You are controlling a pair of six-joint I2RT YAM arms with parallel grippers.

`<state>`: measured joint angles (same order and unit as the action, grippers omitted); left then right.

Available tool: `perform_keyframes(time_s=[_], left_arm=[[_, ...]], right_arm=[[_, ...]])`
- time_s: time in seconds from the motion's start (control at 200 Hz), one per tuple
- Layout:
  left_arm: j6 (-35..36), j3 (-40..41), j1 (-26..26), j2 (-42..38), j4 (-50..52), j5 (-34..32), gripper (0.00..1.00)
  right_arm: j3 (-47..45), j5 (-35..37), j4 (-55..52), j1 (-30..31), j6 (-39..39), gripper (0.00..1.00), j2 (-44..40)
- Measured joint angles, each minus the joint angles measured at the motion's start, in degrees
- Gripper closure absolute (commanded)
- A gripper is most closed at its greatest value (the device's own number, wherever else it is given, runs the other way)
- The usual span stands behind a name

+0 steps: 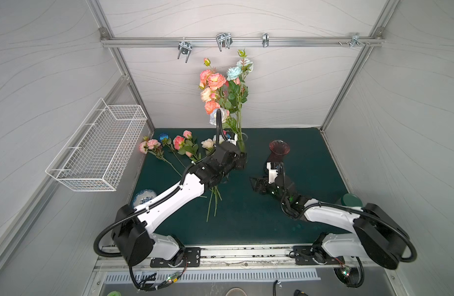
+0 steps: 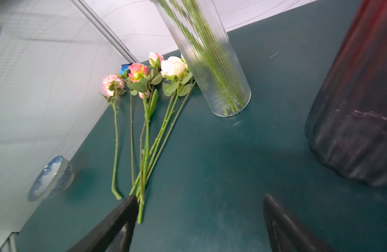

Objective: Arrange flowers in a vase
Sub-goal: Move the vase to the top-center of the table, then pick up the vase from the top-right of the table.

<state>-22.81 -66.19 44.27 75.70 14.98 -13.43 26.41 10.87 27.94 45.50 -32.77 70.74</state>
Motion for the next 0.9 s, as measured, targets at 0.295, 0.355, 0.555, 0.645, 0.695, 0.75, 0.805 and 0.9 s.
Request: perform_keyframes(time_s=[0.295,0.355,0.555,0.645,0.695,0.75,0.805,0.9], left_arm=[[-8.24,13.42,4.07,-20.41,6.99,-6.03,0.32],[-10.34,15.78,4.04,-22.80,9.35,-7.39,0.30],[-15.28,19.39,4.00,-24.57,16.94,-10.43,0.22],[-16.50,19.39,4.00,-24.74,18.95,-11.76,0.22],[-17.09,19.39,4.00,-25.00,19.76,-12.57,0.22],[-17.64,19.39,4.00,-25.51,20.55,-13.25,0.22],[-18.12,19.39,4.00,-26.10,21.05,-13.79,0.22],[-18.71,19.39,4.00,-26.86,21.24,-14.27,0.22]], right_arm=[[4.61,3.50,-25.14,-4.96,2.36,0.01,-25.33],[7.87,2.34,-29.29,-9.62,3.67,0.01,-25.64],[22.49,-3.08,-38.71,-27.06,4.26,0.04,-13.27],[27.08,-4.61,-41.75,-29.20,4.70,0.10,-7.28],[30.42,-5.90,-43.50,-29.86,5.29,0.14,-3.61],[33.92,-7.13,-44.85,-30.21,5.84,0.18,0.07],[36.92,-8.17,-45.66,-30.36,6.58,0.24,3.61],[39.45,-9.53,-46.90,-30.38,7.34,0.40,7.45]])
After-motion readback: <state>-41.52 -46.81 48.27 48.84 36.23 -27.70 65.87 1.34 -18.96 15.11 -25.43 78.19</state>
